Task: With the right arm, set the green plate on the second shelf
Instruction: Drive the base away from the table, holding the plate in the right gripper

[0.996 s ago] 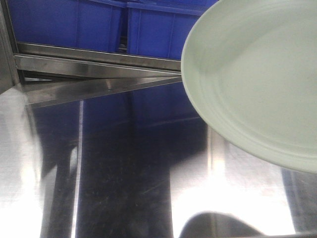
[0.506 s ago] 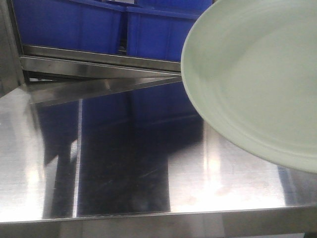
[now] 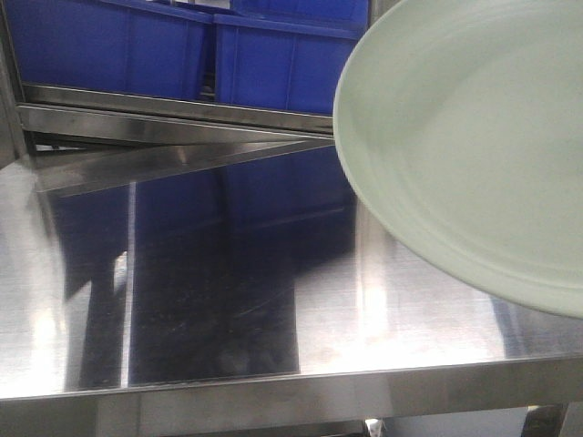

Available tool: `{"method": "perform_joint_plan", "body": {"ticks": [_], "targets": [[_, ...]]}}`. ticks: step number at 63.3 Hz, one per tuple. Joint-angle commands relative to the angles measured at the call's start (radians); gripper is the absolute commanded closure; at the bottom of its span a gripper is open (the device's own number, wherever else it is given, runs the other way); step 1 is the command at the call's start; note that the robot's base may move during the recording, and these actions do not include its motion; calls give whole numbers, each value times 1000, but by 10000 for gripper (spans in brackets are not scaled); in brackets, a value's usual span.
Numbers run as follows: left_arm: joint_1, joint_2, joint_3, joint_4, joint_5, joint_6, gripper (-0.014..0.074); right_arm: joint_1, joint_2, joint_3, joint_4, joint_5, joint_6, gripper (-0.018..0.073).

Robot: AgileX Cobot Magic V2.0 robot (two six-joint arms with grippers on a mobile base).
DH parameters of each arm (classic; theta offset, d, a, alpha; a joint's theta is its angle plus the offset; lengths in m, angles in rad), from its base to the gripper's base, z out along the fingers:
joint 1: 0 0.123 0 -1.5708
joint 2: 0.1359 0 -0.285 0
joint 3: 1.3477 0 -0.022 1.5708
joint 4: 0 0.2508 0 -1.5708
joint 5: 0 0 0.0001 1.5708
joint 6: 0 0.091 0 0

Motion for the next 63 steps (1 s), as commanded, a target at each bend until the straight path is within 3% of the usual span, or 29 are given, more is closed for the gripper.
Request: {"method": "perform_joint_plan", "body": {"ticks": [1,63], "targets": [[-3,-22,42,1,-61,-5,472,-7,2,-33,0,-115,-1,505],[-3,-22,42,1,-61,-5,472,-7,2,-33,0,-115,-1,505]]}}
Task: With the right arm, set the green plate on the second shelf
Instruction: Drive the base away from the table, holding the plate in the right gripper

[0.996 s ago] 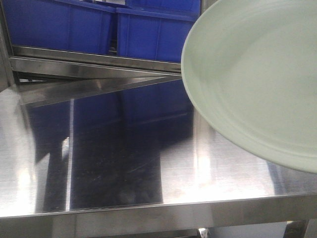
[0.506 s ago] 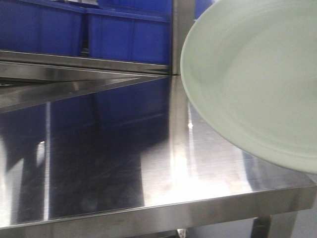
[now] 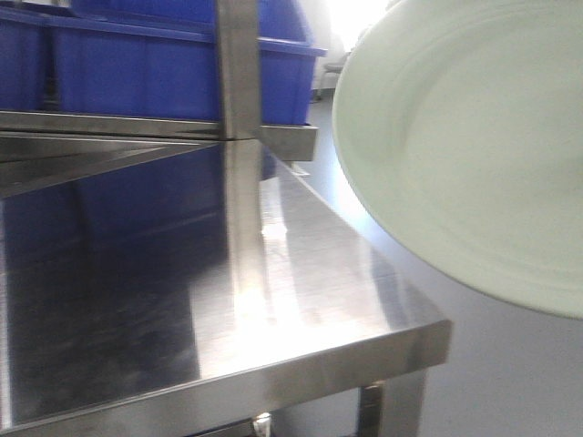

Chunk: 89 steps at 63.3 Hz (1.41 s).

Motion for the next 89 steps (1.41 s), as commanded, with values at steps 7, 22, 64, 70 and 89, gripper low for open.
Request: {"method": "perform_joint_plan", "body": {"ticks": [7,22,64,70,89], "targets": [[-3,-22,42,1,-61,-5,472,-7,2,-33,0,-115,-1,505],[-3,-22,42,1,-61,-5,472,-7,2,-33,0,-115,-1,505],[-3,-22,42,1,-61,-5,472,-7,2,-33,0,-115,-1,505],[-3,-22,42,1,-61,-5,472,-7,2,-33,0,-115,-1,505],[-3,-22,42,1,-61,-5,472,-7,2,-33,0,-115,-1,505]]}}
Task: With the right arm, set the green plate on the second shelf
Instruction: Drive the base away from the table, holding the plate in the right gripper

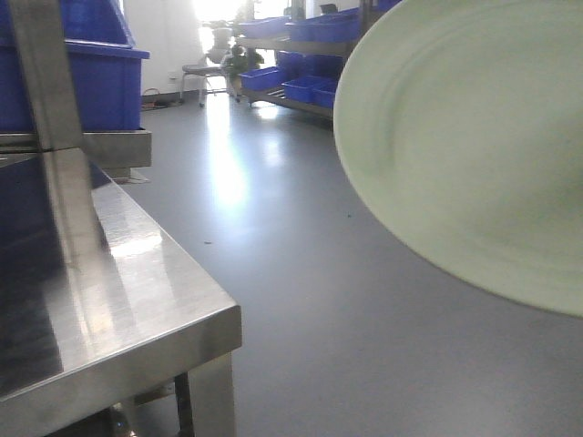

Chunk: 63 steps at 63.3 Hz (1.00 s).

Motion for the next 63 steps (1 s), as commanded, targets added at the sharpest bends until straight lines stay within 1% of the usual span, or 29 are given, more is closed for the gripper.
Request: {"method": "perform_joint_plan", "body": {"ticks": [1,63], "targets": [[-3,-22,42,1,-61,-5,472,-5,2,-33,0,-115,-1,505],[-3,-22,42,1,-61,-5,472,-5,2,-33,0,-115,-1,505]]}}
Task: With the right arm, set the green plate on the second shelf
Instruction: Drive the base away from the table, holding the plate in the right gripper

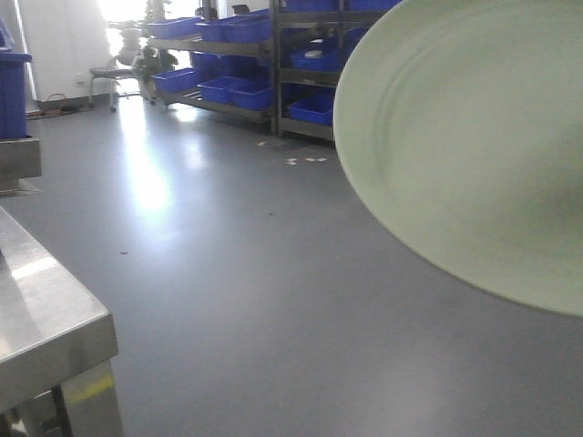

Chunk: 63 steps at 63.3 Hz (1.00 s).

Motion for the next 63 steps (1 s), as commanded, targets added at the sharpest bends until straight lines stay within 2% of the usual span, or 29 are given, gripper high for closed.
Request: {"method": "perform_joint_plan", "body": {"ticks": [1,63], "targets": [[-3,-22,42,1,-61,-5,472,-5,2,-33,0,-115,-1,505],[-3,-22,42,1,-61,-5,472,-5,2,-33,0,-115,-1,505]]}}
